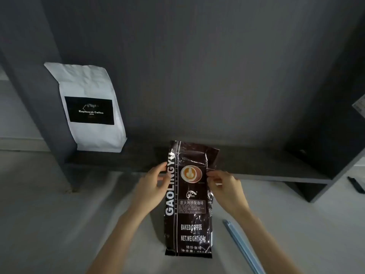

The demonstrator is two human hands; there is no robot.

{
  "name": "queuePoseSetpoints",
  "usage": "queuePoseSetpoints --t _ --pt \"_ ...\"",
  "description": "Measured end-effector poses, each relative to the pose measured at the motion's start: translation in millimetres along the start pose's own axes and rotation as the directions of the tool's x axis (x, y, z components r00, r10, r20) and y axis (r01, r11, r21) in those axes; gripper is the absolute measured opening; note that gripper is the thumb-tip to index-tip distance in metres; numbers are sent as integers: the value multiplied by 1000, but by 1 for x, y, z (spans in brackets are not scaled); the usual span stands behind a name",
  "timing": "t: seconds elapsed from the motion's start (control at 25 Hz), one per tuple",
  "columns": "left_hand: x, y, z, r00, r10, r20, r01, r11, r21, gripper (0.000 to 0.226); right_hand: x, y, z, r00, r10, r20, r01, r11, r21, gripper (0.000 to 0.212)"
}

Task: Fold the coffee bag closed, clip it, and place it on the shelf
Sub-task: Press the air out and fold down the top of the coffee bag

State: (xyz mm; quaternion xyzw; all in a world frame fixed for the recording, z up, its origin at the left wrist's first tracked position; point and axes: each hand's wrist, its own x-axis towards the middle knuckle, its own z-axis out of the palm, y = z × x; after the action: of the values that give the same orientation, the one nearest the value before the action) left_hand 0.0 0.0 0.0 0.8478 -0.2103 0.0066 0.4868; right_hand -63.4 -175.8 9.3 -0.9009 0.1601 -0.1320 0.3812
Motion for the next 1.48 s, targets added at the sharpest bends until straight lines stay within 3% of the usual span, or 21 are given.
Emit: queuePoseSetpoints --t 0.28,0.48,0.64,0.84,1.0,1.32,1.48 --pt "-6 -2 6 999 -40 -6 39 998 -42 42 -6 3 9 998 53 18 -54 994 92 22" --pt "-13 -4 1 990 -64 -122 48 991 -127 32 -18 -3 7 1000 19 -13 -16 988 156 24" --pt "-27 0 0 993 -20 -115 3 989 -148 15 -21 -9 -6 987 -19 -162 54 975 217 32" --pt "-36 5 -2 996 13 -87 -27 988 -154 13 -20 -26 -26 905 -155 -397 249 948 197 30" --pt "-41 13 -2 994 7 -110 -29 981 -194 8 -19 -29 -29 908 -196 -371 250 963 103 18" --pt "-43 15 -2 991 48 -127 -69 984 -164 15 -16 -29 -33 920 -163 -355 218 969 118 9" --pt "-40 14 -4 981 59 -186 -81 990 -113 19 -13 -31 -39 939 -203 -278 231 970 72 6"
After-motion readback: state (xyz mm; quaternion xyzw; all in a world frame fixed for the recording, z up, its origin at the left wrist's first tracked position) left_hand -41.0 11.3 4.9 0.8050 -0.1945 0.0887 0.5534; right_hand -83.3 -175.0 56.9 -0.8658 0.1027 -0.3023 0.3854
